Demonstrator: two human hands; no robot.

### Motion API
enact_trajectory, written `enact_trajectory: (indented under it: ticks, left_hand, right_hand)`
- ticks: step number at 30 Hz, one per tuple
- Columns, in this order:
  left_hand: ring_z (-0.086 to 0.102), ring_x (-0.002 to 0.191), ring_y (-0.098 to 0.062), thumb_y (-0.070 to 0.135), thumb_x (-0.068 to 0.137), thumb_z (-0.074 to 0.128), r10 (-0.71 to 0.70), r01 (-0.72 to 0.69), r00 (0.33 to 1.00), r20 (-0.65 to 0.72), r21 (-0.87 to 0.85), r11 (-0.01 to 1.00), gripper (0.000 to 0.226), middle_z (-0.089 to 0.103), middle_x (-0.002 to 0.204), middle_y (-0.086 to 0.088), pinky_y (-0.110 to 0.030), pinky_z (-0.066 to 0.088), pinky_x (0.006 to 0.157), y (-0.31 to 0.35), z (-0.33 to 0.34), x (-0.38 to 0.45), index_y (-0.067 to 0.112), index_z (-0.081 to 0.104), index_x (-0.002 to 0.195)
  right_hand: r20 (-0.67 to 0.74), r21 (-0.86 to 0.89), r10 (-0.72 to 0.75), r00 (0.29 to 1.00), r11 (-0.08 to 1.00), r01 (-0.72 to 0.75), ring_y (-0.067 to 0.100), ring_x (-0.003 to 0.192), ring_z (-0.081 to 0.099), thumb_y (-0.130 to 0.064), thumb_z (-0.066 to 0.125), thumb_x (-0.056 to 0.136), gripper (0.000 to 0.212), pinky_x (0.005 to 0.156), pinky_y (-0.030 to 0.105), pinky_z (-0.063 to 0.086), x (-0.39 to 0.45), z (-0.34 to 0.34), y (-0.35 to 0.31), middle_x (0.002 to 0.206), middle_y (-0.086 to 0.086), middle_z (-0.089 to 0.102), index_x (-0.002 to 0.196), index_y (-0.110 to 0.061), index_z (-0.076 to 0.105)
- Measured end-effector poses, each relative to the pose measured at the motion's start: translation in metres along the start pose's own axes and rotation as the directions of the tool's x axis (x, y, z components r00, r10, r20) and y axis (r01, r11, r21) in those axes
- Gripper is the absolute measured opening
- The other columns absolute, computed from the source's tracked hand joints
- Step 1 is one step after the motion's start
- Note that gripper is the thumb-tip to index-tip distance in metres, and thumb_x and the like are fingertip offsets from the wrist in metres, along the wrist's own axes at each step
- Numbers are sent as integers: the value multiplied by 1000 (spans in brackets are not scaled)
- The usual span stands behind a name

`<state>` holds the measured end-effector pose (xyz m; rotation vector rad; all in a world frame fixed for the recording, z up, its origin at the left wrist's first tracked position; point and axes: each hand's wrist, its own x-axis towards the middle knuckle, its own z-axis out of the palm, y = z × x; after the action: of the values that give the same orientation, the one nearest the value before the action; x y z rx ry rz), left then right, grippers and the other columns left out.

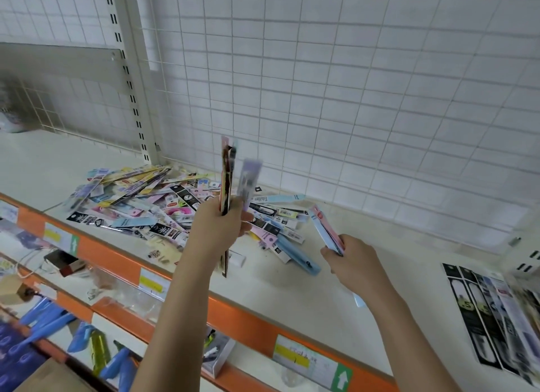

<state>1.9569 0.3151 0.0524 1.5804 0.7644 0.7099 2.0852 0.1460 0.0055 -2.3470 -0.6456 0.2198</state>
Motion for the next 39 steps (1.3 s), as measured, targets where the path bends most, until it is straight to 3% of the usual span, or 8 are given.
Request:
enact_trajectory:
  ticks: [7, 15, 22, 26, 28, 31, 35, 39]
  left_hand:
    - [62, 46, -2, 44, 93, 47, -69, 54, 990, -123, -125, 991, 46, 68, 66, -5, -13, 48, 45, -3, -13, 3, 4, 68, 82]
    - [50, 42, -6, 14, 85, 66, 66, -57, 995, -70, 122, 991, 23, 56, 47, -7, -11, 44, 48, -9, -34, 7, -1, 64, 67]
    - [54, 48, -5, 11, 88, 61, 106, -88, 984, -144, 128, 988, 14, 59, 52, -4, -24, 39, 58, -15, -43, 13, 2, 53, 96]
    - [66, 69, -33, 10, 89, 59, 124, -107, 980, -156, 114, 988, 13, 67, 70, -24, -41, 52, 72, -20, -47, 16, 2, 53, 98]
    - [64, 71, -39, 10, 89, 59, 118, -101, 980, -159, 112, 989, 15, 66, 73, -25, -36, 50, 67, -22, -46, 17, 1, 53, 100]
    - [60, 70, -26, 12, 87, 62, 98, -83, 978, -186, 86, 993, 21, 63, 75, -18, -30, 43, 62, -22, -41, 19, 4, 51, 103]
    - [55, 47, 0, 10, 87, 62, 95, -86, 978, -187, 60, 995, 22, 61, 54, 1, -27, 41, 58, -23, -33, 21, 10, 46, 104]
    - [60, 69, -11, 12, 87, 62, 95, -86, 982, -163, 62, 994, 23, 62, 75, -3, -38, 49, 73, -25, -23, 23, 12, 50, 107]
  right_hand:
    - [78, -68, -84, 993, 994, 89, 20, 55, 43, -22, 50, 88, 25, 52, 28, 34, 36, 23, -31, 63, 2, 47, 66, -19, 40]
    - [143, -255, -158, 977, 948, 191, 25, 88, 61, -35, 60, 83, 23, 66, 28, 44, 71, 51, -82, 93, 2, 65, 97, -17, 60]
    - [311, -371, -179, 933, 881, 293, 27, 81, 57, -28, 64, 79, 26, 53, 26, 35, 80, 76, -101, 78, 4, 55, 69, -15, 44]
    - [281, -353, -163, 946, 899, 260, 24, 66, 52, -23, 59, 83, 27, 47, 23, 30, 81, 68, -98, 64, 1, 47, 62, -15, 43]
    - [266, -342, -167, 949, 905, 255, 21, 57, 46, -20, 53, 86, 28, 48, 22, 31, 78, 57, -97, 62, 2, 45, 62, -12, 41]
    - [240, -308, -190, 952, 915, 260, 27, 60, 59, -27, 50, 89, 29, 60, 30, 50, 74, 42, -93, 71, 11, 66, 70, -6, 55]
    - [77, -319, -202, 976, 923, 216, 27, 77, 67, -21, 48, 91, 17, 63, 32, 53, 75, 33, -75, 86, 7, 71, 82, -12, 59]
    - [-20, -222, -216, 976, 953, 206, 22, 75, 66, -23, 45, 94, 18, 69, 37, 56, 69, 21, -57, 87, 0, 72, 96, -15, 61]
